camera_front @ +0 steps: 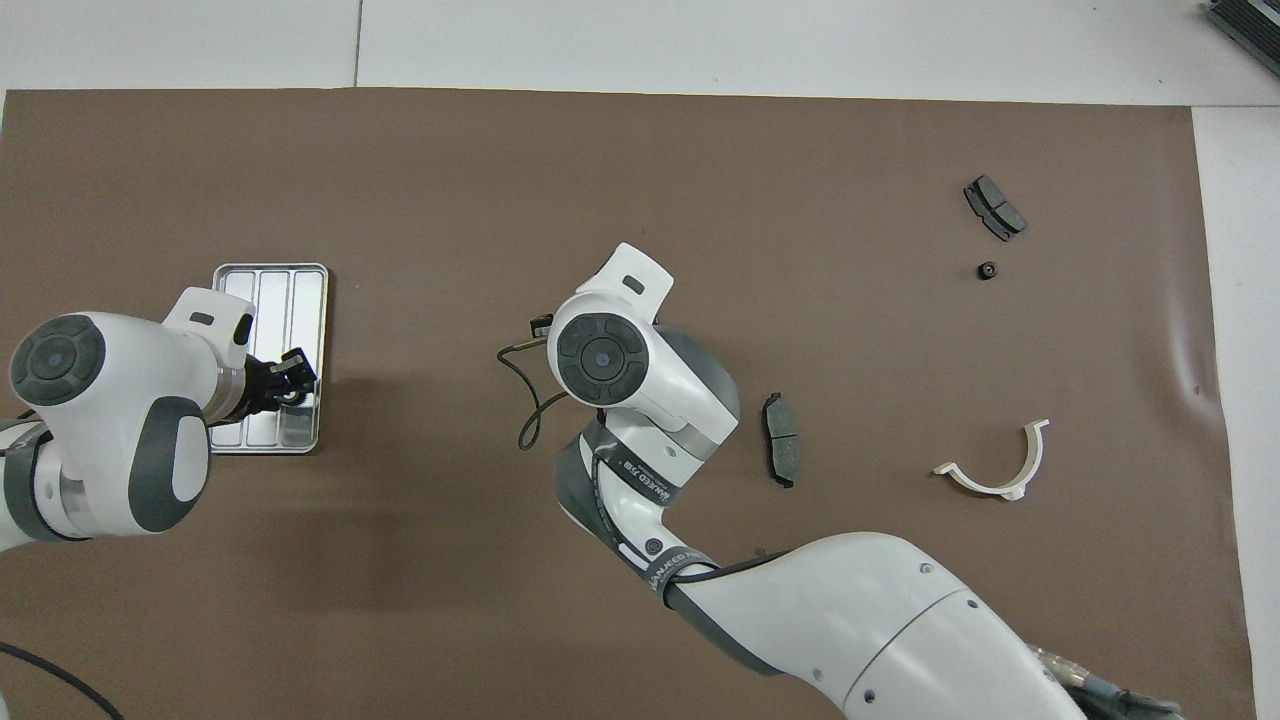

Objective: Place bearing gear from tray to pile
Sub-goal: 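Reach the right gripper to the second gear while the left gripper returns, then grasp the second gear with the right gripper while the left gripper grasps last gear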

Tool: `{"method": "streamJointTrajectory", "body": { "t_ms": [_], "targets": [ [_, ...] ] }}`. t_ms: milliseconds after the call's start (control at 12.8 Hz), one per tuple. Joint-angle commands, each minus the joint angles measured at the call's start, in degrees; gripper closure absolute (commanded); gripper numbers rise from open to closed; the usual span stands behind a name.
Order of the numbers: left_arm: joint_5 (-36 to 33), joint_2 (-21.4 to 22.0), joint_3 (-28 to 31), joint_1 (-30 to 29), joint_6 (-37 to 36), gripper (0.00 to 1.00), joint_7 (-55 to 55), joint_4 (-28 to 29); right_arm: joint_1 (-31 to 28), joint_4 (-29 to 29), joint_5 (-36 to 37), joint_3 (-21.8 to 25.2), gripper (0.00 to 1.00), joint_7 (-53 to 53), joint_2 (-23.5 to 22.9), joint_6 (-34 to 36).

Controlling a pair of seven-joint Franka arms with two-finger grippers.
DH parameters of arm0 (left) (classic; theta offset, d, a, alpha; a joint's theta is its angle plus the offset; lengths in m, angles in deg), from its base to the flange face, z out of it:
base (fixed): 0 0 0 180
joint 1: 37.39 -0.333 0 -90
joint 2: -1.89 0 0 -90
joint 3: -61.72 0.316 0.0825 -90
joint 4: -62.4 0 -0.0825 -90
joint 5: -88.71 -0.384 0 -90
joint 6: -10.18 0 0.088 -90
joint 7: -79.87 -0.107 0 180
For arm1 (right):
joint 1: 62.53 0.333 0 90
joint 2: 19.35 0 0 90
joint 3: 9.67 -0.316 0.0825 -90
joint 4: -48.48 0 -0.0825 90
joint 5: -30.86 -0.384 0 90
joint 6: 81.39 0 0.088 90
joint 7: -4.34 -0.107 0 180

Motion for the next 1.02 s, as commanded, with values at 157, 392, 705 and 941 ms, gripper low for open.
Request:
{"method": "streamJointTrajectory", "body": {
  "t_ms": [157,392,705,941],
  "targets": [
    [1.1,1.3,0.8,0.3,3.4,0.53,-3.9,2.0,-0.5,-1.9,1.4,-0.4,0.37,-0.2,0.4,-1.8],
    [1.1,1.1,0.8,0.4,3.5,0.53,-4.3,2.1,-1.0,-1.8,1.4,-0.4,0.37,1.5,0.3,-1.9],
    [1.1,0.7,0.8,0.4,3.7,0.61,-4.4,2.2,-0.9,-1.3,1.4,-0.4,0.37,2.6,-0.9,-2.2],
    [1.1,0.4,0.8,0.7,4.6,1.00,-4.5,2.5,-0.3,-1.2,1.4,-0.4,0.36,2.6,-1.2,-2.9]
  ]
}}
